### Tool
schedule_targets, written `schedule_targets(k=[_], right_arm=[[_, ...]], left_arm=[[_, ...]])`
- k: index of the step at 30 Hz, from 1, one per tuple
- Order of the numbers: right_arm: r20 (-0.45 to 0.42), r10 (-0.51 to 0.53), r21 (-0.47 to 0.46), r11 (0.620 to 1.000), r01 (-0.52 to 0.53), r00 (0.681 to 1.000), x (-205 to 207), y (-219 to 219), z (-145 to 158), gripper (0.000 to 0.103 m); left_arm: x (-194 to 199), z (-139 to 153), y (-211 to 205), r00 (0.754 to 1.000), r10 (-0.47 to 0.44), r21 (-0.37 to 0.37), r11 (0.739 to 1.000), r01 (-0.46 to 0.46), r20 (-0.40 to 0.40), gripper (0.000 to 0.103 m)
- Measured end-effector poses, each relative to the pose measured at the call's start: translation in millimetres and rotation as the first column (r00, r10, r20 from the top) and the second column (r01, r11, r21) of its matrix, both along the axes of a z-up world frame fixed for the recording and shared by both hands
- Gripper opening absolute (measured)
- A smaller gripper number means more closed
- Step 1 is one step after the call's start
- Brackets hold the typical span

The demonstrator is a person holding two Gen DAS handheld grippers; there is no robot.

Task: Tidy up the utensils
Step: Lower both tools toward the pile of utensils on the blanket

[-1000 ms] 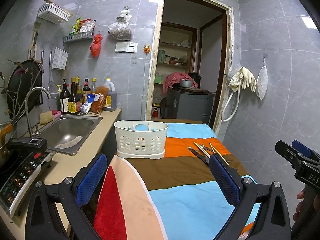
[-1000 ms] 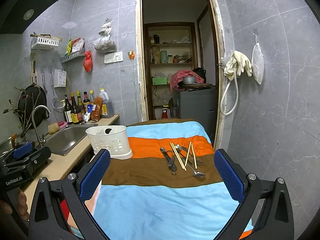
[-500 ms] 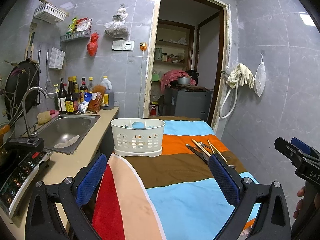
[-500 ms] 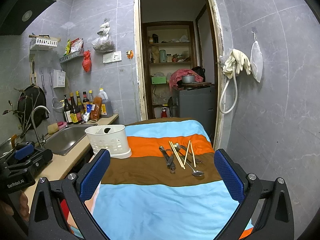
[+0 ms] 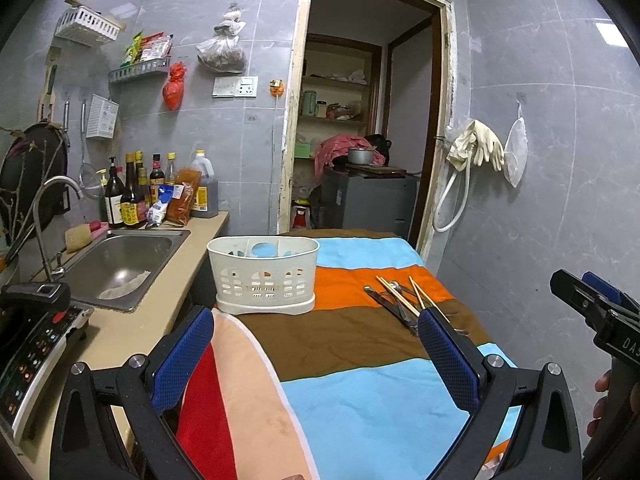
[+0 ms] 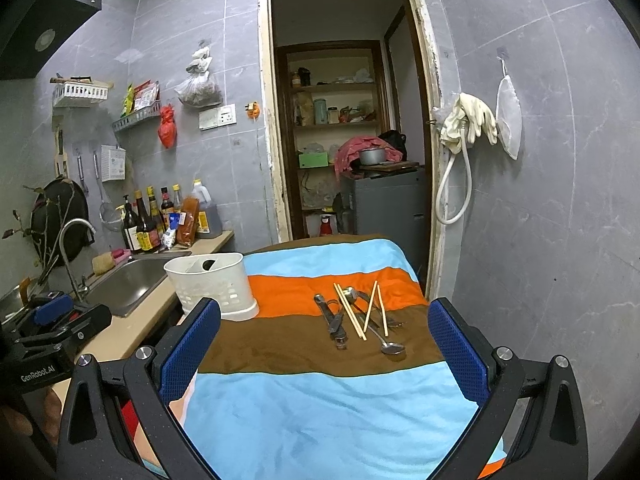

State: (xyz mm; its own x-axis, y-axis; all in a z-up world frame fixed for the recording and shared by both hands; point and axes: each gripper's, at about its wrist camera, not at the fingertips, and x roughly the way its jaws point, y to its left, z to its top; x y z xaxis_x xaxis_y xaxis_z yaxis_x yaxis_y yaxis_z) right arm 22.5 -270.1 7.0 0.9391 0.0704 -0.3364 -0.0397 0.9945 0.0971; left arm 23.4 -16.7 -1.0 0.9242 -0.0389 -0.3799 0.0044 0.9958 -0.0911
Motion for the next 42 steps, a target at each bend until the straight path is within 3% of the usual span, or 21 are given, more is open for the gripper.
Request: schedule_targets(k=[13,30,37,42], right_arm=[[0.046,-0.020,0.002,1.000,0.020,0.999,38,-18,12,0.102],[0.070,0.025,-0.040,0.999,-0.022,0.997,170,-59,11,0.102],[0.010,0.053,-0.026,0.998,-0.052,0.999,233,-82,-15,0.102],[-0.109,0.068,-0.004,0.998,-0.068,0.992,277,-98,-44,0.102]], left_arm=[[50,8,-19,0.999,-0.029,-0.018,0.999,0.030,0.030,0.103],[166,-3,-61,0.998,0.005,-0.009,1.000,-0.005,0.057,0.103],[218,-31,-83,1.000,0.005,-0.011,1.000,-0.005,-0.008,0.103],[254,-57,-91,0.994,-0.006,-0.039,0.999,0.002,-0.105,0.103]])
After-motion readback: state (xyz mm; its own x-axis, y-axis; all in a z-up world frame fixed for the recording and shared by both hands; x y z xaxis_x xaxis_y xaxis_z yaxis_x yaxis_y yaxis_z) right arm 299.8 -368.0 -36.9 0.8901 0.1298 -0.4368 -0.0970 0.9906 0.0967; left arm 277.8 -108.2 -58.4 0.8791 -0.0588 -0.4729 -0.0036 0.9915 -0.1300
